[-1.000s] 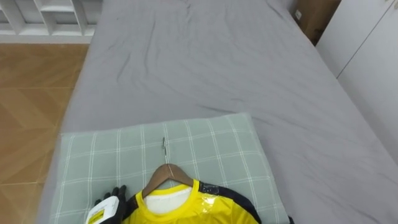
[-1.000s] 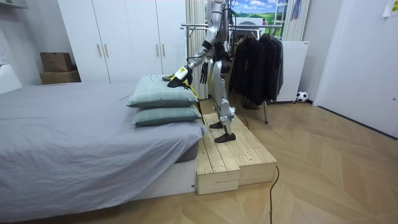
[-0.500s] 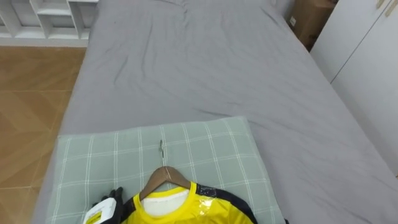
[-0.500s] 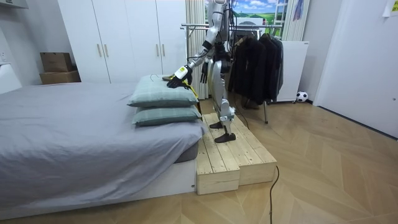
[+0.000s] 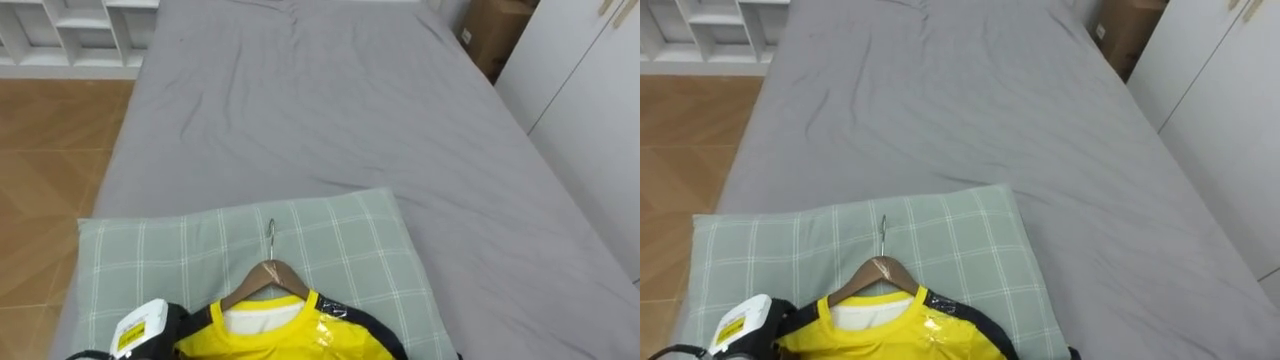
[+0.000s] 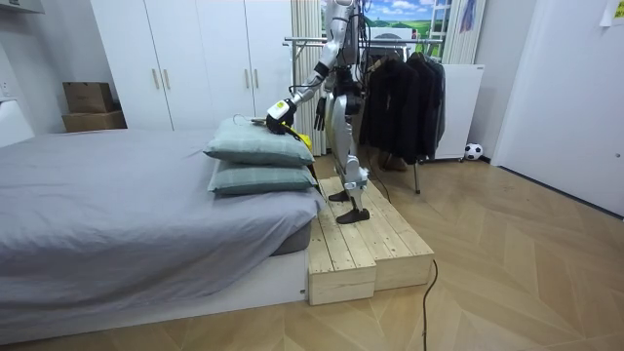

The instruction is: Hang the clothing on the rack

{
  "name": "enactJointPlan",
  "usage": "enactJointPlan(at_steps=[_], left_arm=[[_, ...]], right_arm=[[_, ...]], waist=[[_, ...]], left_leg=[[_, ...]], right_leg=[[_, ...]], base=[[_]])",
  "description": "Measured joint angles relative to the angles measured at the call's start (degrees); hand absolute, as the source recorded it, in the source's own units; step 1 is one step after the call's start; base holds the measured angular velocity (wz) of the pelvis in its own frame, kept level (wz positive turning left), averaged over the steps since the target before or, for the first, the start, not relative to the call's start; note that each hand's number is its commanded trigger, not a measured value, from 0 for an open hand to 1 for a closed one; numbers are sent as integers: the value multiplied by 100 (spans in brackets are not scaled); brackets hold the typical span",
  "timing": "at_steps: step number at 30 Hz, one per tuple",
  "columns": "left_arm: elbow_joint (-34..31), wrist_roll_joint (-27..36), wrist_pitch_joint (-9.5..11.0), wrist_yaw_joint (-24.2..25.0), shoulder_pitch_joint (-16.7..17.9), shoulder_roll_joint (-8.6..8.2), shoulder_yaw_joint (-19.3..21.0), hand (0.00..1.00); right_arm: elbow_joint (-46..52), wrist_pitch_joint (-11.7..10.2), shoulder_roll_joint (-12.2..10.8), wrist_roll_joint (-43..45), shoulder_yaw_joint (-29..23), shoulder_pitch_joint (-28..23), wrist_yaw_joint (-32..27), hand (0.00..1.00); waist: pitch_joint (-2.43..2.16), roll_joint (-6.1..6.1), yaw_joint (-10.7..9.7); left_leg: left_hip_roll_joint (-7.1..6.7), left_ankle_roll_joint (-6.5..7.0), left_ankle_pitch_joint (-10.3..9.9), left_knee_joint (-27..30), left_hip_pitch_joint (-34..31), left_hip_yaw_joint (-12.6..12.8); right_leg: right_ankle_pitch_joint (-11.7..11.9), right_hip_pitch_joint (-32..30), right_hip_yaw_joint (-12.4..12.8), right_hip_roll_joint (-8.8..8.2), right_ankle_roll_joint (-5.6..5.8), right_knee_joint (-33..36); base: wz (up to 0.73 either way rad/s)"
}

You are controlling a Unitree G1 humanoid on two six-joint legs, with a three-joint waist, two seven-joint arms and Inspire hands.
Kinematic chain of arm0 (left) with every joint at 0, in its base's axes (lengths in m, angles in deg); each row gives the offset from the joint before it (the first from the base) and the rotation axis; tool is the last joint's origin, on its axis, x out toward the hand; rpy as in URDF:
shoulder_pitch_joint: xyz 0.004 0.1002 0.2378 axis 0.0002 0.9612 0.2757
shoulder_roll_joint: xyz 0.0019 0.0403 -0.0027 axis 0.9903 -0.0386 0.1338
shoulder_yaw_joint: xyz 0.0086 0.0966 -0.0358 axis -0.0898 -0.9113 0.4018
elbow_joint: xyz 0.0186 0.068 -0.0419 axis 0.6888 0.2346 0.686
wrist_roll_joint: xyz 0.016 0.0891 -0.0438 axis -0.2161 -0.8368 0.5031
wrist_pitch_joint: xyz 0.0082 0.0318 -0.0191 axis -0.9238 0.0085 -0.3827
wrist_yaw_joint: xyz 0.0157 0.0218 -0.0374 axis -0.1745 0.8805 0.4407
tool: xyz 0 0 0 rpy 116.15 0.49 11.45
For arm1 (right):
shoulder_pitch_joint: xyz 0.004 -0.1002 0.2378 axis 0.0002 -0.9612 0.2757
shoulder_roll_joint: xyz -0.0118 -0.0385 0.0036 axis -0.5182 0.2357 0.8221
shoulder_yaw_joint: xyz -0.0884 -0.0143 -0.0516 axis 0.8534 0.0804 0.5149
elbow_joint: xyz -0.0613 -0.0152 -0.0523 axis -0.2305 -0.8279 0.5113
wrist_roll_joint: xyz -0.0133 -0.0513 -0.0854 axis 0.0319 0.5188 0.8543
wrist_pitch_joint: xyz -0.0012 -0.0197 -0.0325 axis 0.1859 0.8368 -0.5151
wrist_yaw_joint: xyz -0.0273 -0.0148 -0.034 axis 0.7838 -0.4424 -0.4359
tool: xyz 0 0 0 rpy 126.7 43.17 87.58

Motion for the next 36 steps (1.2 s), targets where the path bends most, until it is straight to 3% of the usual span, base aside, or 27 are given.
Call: enactJointPlan(at_steps=[7,25,36], left_arm=[[-1,116,-67,-4,66,-6,9,100],[5,194,-91,-9,110,-69,3,100],[24,826,-14,-371,156,-154,1,100]], right_arm=[[3,0,2,28,-27,-7,-10,0],[-3,-3,11,47,-55,14,1,0],[5,-34,29,-188,95,12,-14,0]], waist=[[-15,55,13],[10,203,0],[5,245,14]], left_leg=[[4,0,0,-18,50,24],[9,0,0,-39,86,70],[4,-2,1,-145,173,89]], right_leg=[[0,17,-7,0,0,0],[0,30,-1,0,0,0],[0,66,-22,1,0,-3]], base=[[-3],[0],[0]])
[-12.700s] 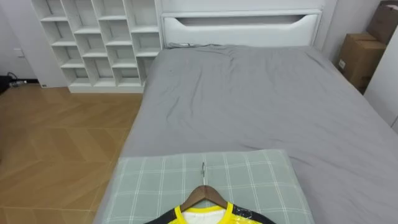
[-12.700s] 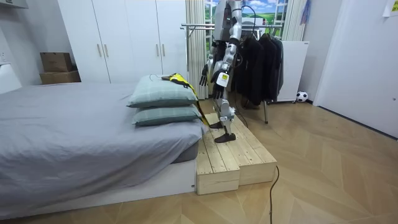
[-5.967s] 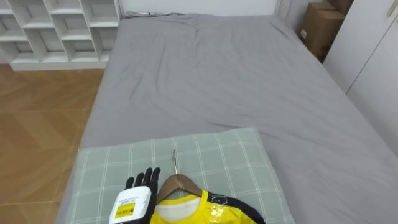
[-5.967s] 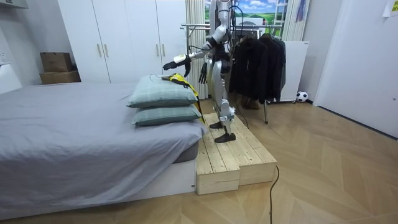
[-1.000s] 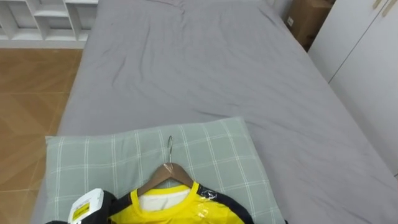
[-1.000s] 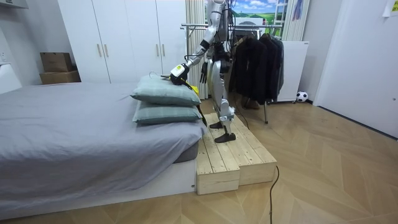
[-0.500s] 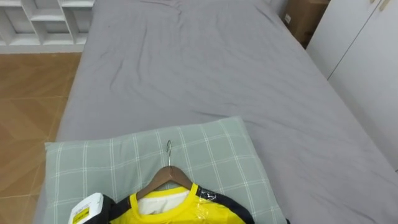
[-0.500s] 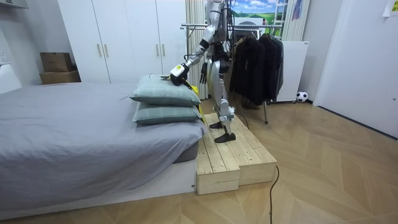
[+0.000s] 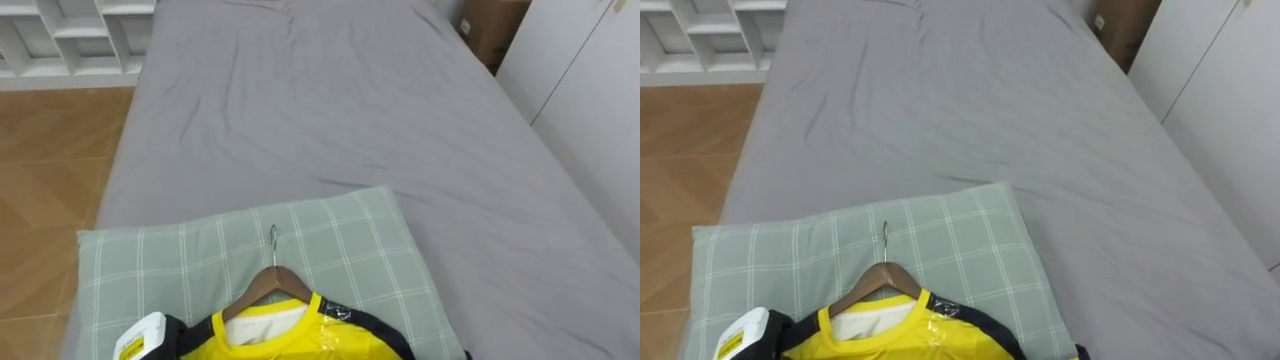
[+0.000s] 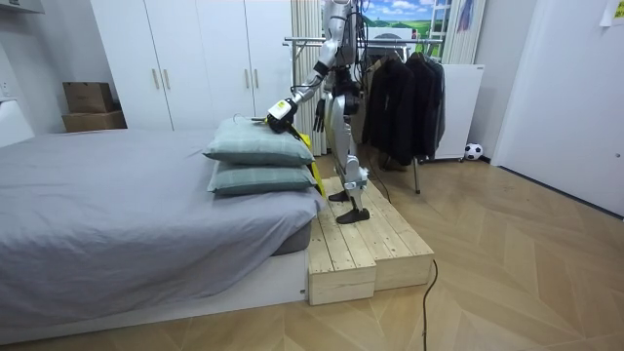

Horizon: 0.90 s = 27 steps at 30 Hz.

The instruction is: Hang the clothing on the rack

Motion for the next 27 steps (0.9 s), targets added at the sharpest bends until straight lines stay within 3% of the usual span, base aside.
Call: enactJointPlan(at_steps=[7,13,27], left_arm=[[-81,67,46,-8,18,-3,0,100],[-281,50,82,-38,36,1,14,100],[-1131,47,117,-106,541,40,23,100]], right_arm=[[68,-47,0,13,19,-24,-2,0],[166,-180,3,49,10,-109,0,0],[275,-268,5,32,-279,-401,68,0]], waist=[[-2,23,-8],[-12,113,-6],[-14,207,-14]], left_leg=[[-8,0,0,1,46,1],[-14,0,0,3,51,-6],[-20,0,0,-48,321,2]], right_leg=[[0,50,10,-11,0,0],[0,61,19,-13,1,-1],[0,300,98,-12,1,-10]], base=[[0],[1],[0]])
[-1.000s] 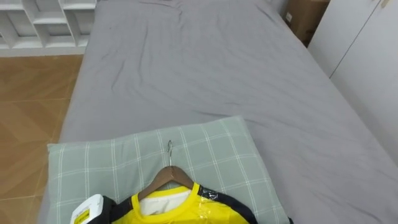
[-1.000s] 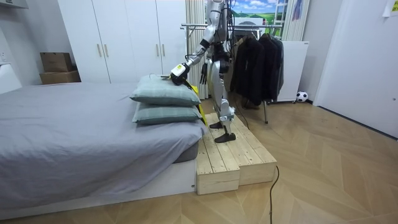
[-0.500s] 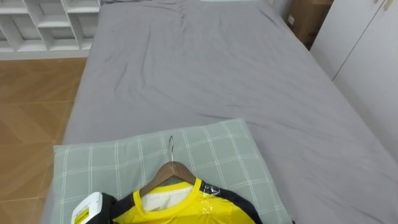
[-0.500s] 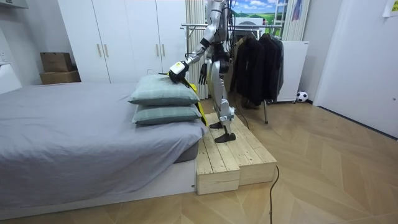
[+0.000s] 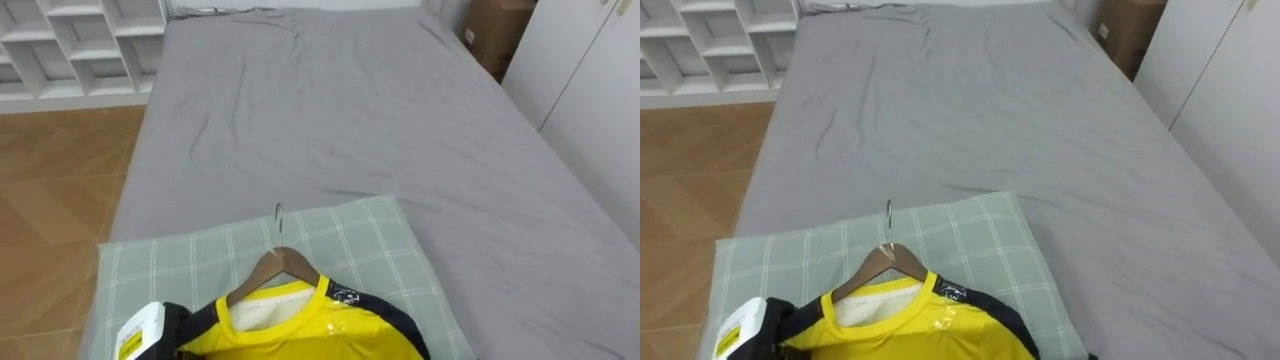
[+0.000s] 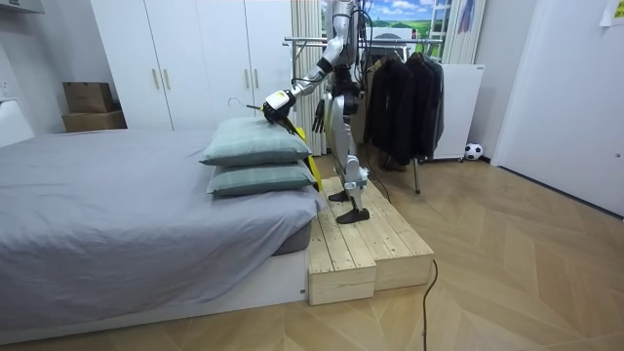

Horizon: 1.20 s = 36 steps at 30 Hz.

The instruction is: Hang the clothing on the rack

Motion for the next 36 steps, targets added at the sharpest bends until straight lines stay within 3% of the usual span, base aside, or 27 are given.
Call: enactJointPlan(at_steps=[5,15,29,36], left_arm=[[-314,-18,0,13,127,11,2,100],[-840,-187,38,-30,240,44,-18,100],[-2046,-513,130,-63,377,134,-22,100],[-2389,-524,291,-66,434,145,-23,100]], right_arm=[[52,-8,32,2,-115,-66,18,0],[360,-21,135,-14,-226,-283,28,0],[336,-14,163,19,-559,-315,201,0],[354,-12,165,190,-662,-336,199,0]], waist=[[-1,25,2],[9,206,-18],[22,239,-16],[22,239,-13]], left_leg=[[-1,0,0,14,20,-2],[1,0,0,85,84,7],[1,0,0,176,124,-58],[1,-1,-1,170,203,-51]], right_leg=[[0,24,3,0,0,3],[1,123,-20,-1,2,5],[1,226,-76,-5,2,11],[1,303,-82,-5,2,10]], base=[[0],[0],[2],[0]])
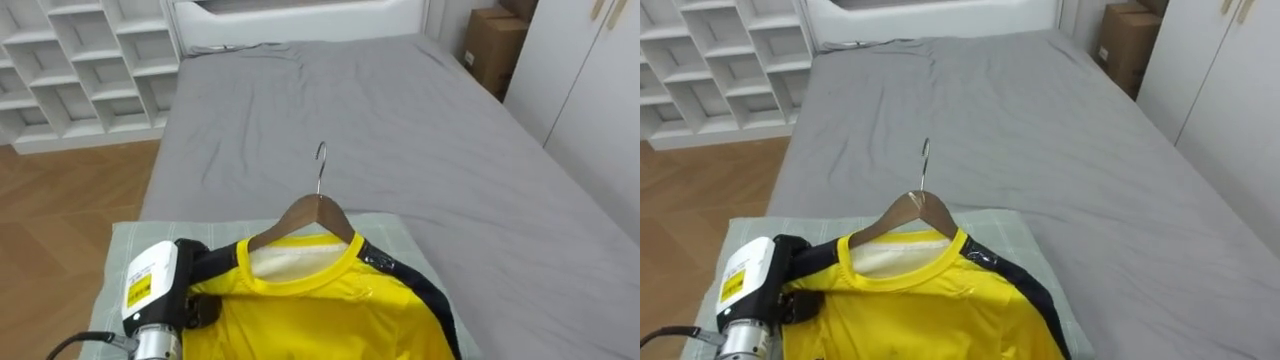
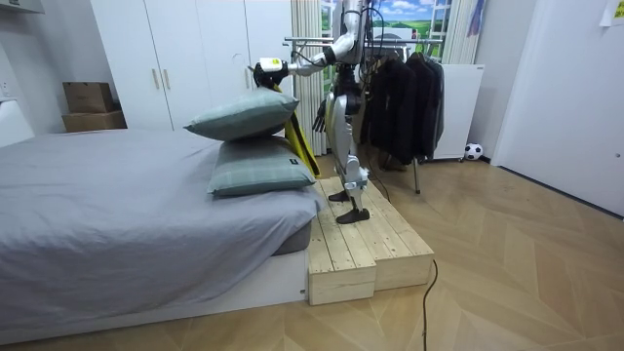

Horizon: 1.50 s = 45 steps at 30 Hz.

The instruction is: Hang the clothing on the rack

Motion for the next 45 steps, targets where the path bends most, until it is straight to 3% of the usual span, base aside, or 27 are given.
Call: enactJointPlan(at_steps=[16,17,18,19,21,22,23,25,26,27,28,32,33,35,36,41,45], left_arm=[[-151,-277,56,0,0,-1,-1,100],[-151,-277,56,0,1,-1,-1,71],[-151,-277,56,0,1,-1,-1,60],[-151,-282,56,0,1,-1,-1,56],[-151,-359,56,0,2,-1,-1,68],[-151,-380,56,0,2,-1,0,91],[-191,-383,60,-28,3,-1,0,100],[-402,-382,92,-111,5,-1,8,100],[-514,-386,165,-187,10,3,11,82],[-623,-392,202,-237,48,2,10,25],[-668,-401,213,-240,57,2,10,0],[-873,-413,245,-246,81,0,7,0],[-912,-365,266,-246,87,-8,7,27],[-936,-249,277,-246,87,-8,9,92],[-987,-212,277,-255,88,-8,12,100],[-1030,-214,331,-300,92,-9,10,100],[-1029,-222,330,-301,103,-12,9,100]], right_arm=[[10,-2,1,38,-7,-13,-60,0],[9,-2,1,35,-9,-19,-58,0],[9,-2,1,29,-10,-42,-57,0],[9,-2,1,29,-12,-47,-57,0],[8,-1,-3,32,-57,-58,-52,0],[8,-1,-3,32,-63,-59,-53,0],[7,-1,-3,31,-78,-72,-53,0],[7,5,-3,32,-110,-108,-54,0],[5,8,0,32,-120,-126,-55,0],[7,10,3,34,-121,-144,-56,0],[8,10,2,34,-121,-149,-55,0],[-11,12,2,33,-124,-161,-57,0],[-29,12,2,18,-124,-160,-60,0],[-53,12,3,2,-125,-149,-62,0],[-56,12,3,-1,-123,-149,-70,0],[-58,11,2,-3,-118,-148,-173,0],[-51,10,3,-3,-121,-122,-171,0]], waist=[[-5,-2,19],[-5,-2,19],[-5,-1,19],[-7,-3,19],[-17,-9,20],[-22,-10,21],[-32,-16,23],[-64,-22,36],[-74,-24,48],[-89,-22,50],[-88,-23,50],[-100,-12,39],[-99,-9,39],[-94,-1,42],[-91,3,49],[-77,21,53],[-39,30,37]], left_leg=[[0,0,0,4,9,4],[1,0,0,4,10,4],[1,0,0,4,11,4],[1,0,0,3,13,4],[1,0,0,2,24,6],[1,0,0,0,33,8],[1,0,0,-7,62,13],[1,0,0,-20,105,18],[0,0,0,-41,165,28],[0,0,0,-65,226,43],[0,0,0,-67,264,47],[4,0,0,-60,299,52],[6,0,0,-62,287,53],[10,-1,0,-73,285,53],[12,-1,0,-70,285,55],[11,-1,0,-62,288,81],[10,-2,-1,-81,274,82]], right_leg=[[0,8,8,1,0,4],[0,8,8,1,0,3],[0,9,9,1,0,3],[0,9,11,1,0,3],[0,16,16,1,0,3],[0,24,18,1,0,3],[0,51,23,1,0,3],[0,85,27,1,0,3],[0,126,33,1,0,1],[0,166,45,2,0,0],[0,199,50,3,0,0],[0,253,59,9,0,9],[1,254,69,14,-1,12],[2,258,83,20,-3,12],[2,259,89,22,-3,8],[1,245,125,23,-2,1],[1,218,124,24,-2,-8]], base=[[0],[0],[0],[0],[0],[0],[0],[0],[-4],[-5],[-4],[0],[0],[0],[0],[-1],[0]])
